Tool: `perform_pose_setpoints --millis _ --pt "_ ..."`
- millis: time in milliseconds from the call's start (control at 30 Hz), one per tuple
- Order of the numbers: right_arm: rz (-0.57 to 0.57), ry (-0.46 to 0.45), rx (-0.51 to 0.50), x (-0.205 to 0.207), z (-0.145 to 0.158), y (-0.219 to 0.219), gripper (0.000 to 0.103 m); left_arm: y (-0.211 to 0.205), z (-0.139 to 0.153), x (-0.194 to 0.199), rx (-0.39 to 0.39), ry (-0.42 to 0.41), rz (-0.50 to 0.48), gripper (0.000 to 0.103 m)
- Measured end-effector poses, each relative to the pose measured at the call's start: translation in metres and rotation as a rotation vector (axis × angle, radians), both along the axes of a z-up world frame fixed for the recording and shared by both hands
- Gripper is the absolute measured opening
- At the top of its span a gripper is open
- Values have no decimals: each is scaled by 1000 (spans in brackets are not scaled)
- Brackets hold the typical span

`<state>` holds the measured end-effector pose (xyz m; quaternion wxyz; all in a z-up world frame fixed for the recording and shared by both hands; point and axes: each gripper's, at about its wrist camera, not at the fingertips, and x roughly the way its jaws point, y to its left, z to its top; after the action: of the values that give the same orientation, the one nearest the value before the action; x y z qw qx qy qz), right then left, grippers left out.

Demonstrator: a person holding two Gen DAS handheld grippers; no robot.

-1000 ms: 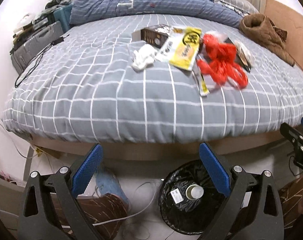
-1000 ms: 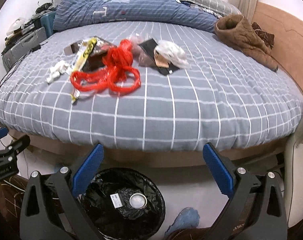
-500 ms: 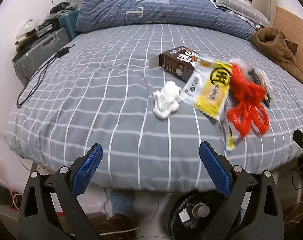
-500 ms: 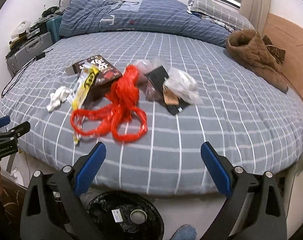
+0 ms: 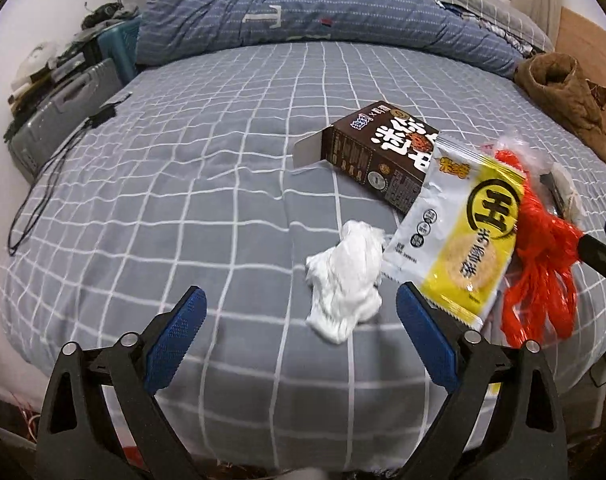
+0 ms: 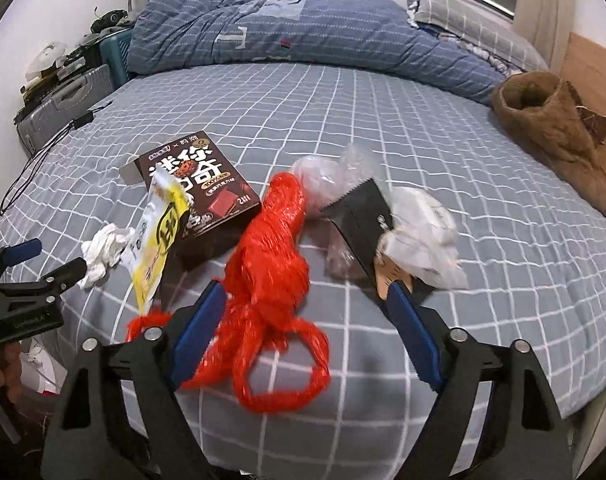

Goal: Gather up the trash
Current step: 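Grasp the red plastic bag with the right tool while the left tool grasps the white tissue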

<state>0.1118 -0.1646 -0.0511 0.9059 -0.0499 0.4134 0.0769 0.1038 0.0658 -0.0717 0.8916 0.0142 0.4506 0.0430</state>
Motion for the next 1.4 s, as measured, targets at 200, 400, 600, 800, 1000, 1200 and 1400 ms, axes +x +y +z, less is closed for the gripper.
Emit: perform_pose_setpoints --millis 200,400,600,800,1000,1200,1400 --pt "37 40 7 19 -16 11 65 1 -13 22 -23 30 -14 79" --pt "60 90 19 31 -34 17 41 -2 -23 30 -45 65 -46 55" --pt "59 96 -2 32 -44 18 37 -7 -29 33 -36 83 -52 42" --pt "49 94 10 33 -44 16 35 -8 -26 31 -37 83 -35 33" --pt "42 78 15 26 -35 13 35 -6 -18 22 -47 71 -25 28" --pt "22 65 38 18 -24 7 35 -10 -4 10 -49 50 -29 23" --pt "7 45 36 9 -11 1 35 -15 8 0 -43 33 -45 23"
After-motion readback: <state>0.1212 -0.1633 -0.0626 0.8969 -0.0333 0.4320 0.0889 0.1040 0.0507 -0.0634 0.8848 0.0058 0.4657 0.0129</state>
